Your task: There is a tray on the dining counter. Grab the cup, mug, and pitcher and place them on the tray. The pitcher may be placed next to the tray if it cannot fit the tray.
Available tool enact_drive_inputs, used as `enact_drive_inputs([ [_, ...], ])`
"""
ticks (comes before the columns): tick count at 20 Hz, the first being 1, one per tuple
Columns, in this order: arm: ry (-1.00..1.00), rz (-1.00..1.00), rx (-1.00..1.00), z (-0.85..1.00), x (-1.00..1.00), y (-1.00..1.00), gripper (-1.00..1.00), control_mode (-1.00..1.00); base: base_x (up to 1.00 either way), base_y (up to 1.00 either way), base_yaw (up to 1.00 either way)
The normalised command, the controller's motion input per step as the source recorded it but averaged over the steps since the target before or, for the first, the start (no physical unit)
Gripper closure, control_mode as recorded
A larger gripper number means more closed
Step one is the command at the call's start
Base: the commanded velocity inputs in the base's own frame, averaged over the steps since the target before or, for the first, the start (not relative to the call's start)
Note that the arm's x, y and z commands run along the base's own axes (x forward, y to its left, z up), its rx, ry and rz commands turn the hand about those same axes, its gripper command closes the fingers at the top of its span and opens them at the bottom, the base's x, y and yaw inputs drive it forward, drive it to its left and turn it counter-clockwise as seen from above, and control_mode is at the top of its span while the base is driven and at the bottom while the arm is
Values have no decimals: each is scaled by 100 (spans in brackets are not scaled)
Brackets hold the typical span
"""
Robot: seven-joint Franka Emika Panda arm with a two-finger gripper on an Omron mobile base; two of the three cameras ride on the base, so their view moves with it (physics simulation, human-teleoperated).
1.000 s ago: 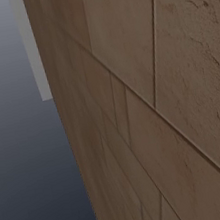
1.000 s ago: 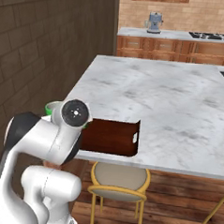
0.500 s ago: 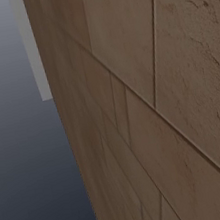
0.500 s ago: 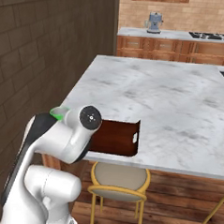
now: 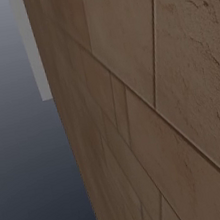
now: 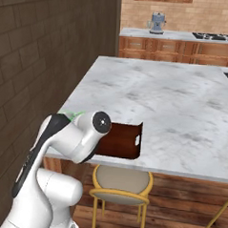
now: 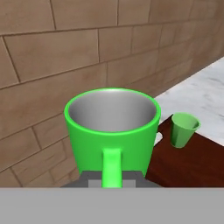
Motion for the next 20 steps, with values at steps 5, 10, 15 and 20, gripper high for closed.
enact_drive_inputs([
  [5,2,2,0,-29,31,4,100,-100,0,0,0],
  [10,1,1,0,-38,29,8,100,-100,0,0,0],
  [15,0,2,0,-40,30,10,100,-100,0,0,0],
  [20,0,1,0,-32,22,6,100,-100,0,0,0],
])
